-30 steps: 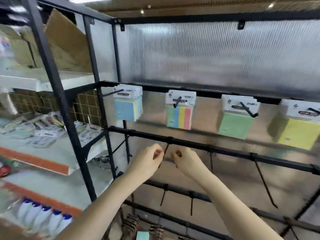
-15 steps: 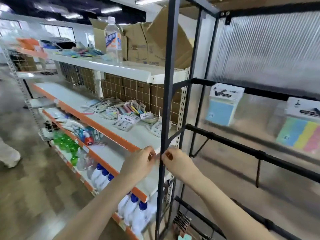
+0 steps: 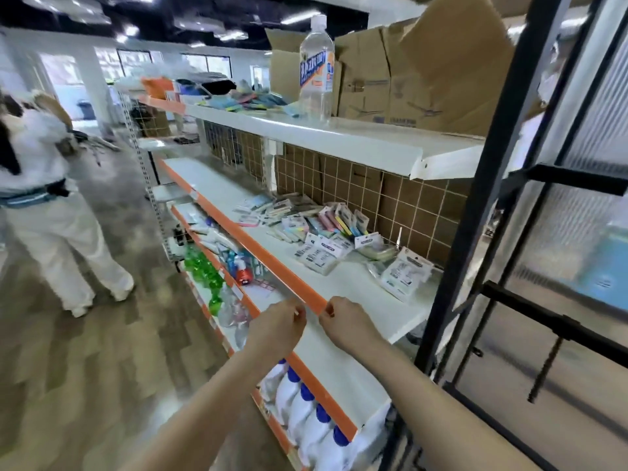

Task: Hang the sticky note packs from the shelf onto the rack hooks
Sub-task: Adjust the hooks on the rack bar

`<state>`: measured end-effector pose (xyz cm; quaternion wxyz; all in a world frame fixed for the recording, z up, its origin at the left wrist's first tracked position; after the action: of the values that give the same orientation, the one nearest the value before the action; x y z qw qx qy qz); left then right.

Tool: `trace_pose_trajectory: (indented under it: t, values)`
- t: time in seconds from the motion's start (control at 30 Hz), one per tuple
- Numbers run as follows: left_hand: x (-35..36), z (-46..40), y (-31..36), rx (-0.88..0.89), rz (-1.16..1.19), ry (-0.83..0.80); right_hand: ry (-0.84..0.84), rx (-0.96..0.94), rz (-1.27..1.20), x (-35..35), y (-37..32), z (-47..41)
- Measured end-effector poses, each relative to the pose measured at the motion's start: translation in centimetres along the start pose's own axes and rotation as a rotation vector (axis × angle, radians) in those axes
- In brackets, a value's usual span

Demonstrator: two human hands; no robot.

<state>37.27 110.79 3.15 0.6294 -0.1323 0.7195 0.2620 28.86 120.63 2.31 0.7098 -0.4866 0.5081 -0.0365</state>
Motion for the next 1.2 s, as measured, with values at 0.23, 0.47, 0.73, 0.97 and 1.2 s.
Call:
trace_pose_trajectory:
  t: [0.23,0.47,0.73,0.97,1.2]
  values:
    - [0.7,-8.2,-3.2,0.003,-0.044,-0.02,0.021,0.106,-0.054,1.9,0.3,-9.0]
    - [1.4,-15.2,-6.0,0.003,-0.044,-0.012,0.059,0.127,-0.062,3.2,-0.9,-17.0]
    - [3.8,-21.8,-7.0,0.057,0.021,-0.054,0.081,0.206,0.12,4.9,0.3,-22.1]
    - [7.4,-27.9,-6.7,0.213,-0.012,-0.127,0.113,0.246,0.3,7.0,1.2,-25.8]
    - [10.8,-32.3,-5.7,0.533,-0.028,-0.223,0.172,0.439,0.364,7.8,2.1,-28.5]
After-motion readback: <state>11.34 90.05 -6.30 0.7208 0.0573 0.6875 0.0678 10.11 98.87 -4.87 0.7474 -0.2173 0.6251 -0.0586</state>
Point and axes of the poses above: each hand's wrist, its own z-axis away from the middle knuckle, its own x-axis out of the palm, y = z × x, the point moved 8 cm from there along -z, towards the middle knuckle, and after that the axes turned 12 degrees about -z, right-handed, at the moved point
